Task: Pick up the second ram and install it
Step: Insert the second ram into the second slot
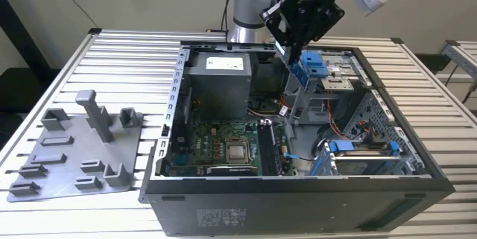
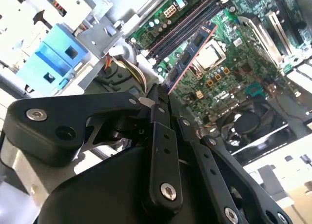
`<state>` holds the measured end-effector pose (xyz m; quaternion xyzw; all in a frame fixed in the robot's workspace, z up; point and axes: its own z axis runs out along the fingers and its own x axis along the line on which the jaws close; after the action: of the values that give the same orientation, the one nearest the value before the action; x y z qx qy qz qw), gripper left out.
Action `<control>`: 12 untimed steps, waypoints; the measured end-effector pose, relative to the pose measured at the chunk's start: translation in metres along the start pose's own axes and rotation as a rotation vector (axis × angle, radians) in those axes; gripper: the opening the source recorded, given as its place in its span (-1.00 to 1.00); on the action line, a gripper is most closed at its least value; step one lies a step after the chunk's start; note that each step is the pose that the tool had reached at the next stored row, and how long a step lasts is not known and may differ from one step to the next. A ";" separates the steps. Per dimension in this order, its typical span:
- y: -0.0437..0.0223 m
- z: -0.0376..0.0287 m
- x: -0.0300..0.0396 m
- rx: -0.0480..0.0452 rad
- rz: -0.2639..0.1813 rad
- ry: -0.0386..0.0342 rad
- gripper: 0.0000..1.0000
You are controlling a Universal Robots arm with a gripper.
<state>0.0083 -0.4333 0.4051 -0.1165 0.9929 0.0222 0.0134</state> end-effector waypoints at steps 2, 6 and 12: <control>0.0000 0.0004 0.0000 0.0010 0.034 -0.0013 -0.72; 0.0000 0.0010 0.0000 0.0032 0.102 -0.0036 -0.72; -0.0001 0.0016 0.0000 0.0058 0.187 -0.0069 -0.72</control>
<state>0.0083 -0.4333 0.4034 -0.0234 0.9994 0.0209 0.0151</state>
